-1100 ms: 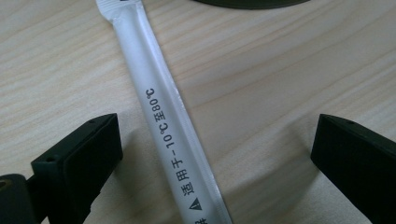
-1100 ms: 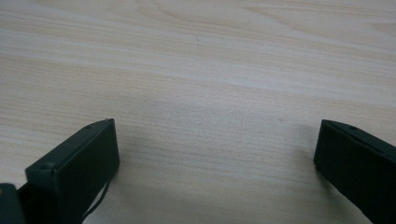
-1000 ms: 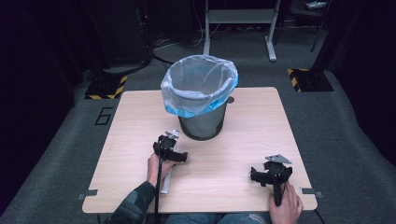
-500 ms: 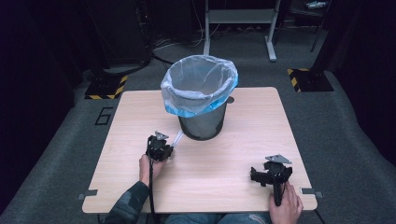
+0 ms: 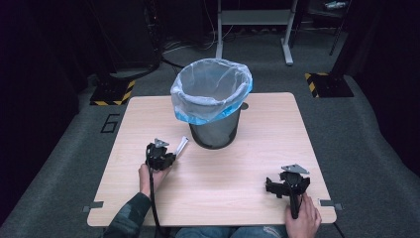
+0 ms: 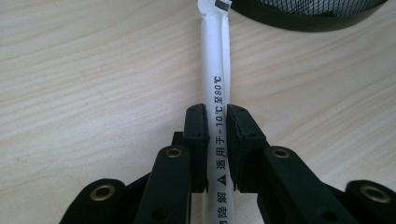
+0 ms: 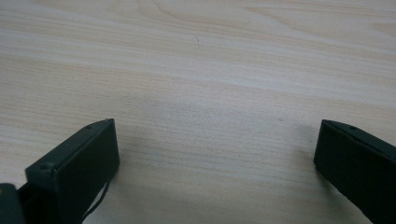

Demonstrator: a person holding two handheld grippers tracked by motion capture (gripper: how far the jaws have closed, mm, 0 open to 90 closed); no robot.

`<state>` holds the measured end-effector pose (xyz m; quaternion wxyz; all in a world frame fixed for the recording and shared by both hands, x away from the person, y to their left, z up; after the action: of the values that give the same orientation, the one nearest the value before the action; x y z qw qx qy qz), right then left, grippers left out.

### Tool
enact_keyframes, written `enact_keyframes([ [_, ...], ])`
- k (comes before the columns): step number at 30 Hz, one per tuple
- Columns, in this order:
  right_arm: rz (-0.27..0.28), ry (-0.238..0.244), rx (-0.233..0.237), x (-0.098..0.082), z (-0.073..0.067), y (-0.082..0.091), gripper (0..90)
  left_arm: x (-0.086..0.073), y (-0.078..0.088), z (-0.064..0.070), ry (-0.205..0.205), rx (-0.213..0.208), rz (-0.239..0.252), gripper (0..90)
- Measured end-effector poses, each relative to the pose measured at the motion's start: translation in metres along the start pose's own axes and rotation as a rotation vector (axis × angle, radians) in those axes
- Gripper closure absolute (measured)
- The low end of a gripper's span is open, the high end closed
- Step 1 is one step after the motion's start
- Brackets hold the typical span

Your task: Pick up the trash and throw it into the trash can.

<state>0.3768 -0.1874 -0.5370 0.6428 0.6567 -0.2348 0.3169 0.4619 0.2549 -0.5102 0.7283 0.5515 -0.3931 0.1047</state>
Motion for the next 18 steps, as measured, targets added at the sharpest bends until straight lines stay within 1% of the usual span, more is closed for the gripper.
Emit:
enact_keyframes([
  [1,0.0,0.0,0.0,0.0,0.0,0.0,0.0,0.001,0.001,-0.001,0.004,0.001,0.012,78.4],
  [5,0.0,0.0,0.0,0.0,0.0,0.0,0.0,0.004,0.004,-0.002,0.006,-0.005,0.016,78.4],
  [7,0.0,0.0,0.0,0.0,0.0,0.0,0.0,0.005,0.006,-0.005,0.014,-0.011,0.024,78.4],
  [9,0.0,0.0,0.0,0.0,0.0,0.0,0.0,0.007,0.009,-0.008,0.024,-0.003,0.033,78.4],
  [11,0.0,0.0,0.0,0.0,0.0,0.0,0.0,0.007,0.011,-0.012,0.04,-0.008,0.039,78.4],
  [14,0.0,0.0,0.0,0.0,0.0,0.0,0.0,0.008,0.013,-0.017,0.064,-0.003,0.052,78.5],
  [16,0.0,0.0,0.0,0.0,0.0,0.0,0.0,0.009,0.015,-0.021,0.065,0.001,0.051,78.5],
  [18,0.0,0.0,0.0,0.0,0.0,0.0,0.0,0.012,0.018,-0.026,0.073,0.012,0.063,78.6],
])
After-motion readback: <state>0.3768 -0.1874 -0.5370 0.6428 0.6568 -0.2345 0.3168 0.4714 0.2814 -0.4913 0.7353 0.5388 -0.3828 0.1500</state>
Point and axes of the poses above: each handheld gripper's, and its own axes: y roughly backward along the jaws, x roughly out of its top, z roughly to its right, the point moved 1 cm from there along -y, roughly forward along the jaws, and after that the axes turned 3 degrees about -x, right-handed, at the moved point
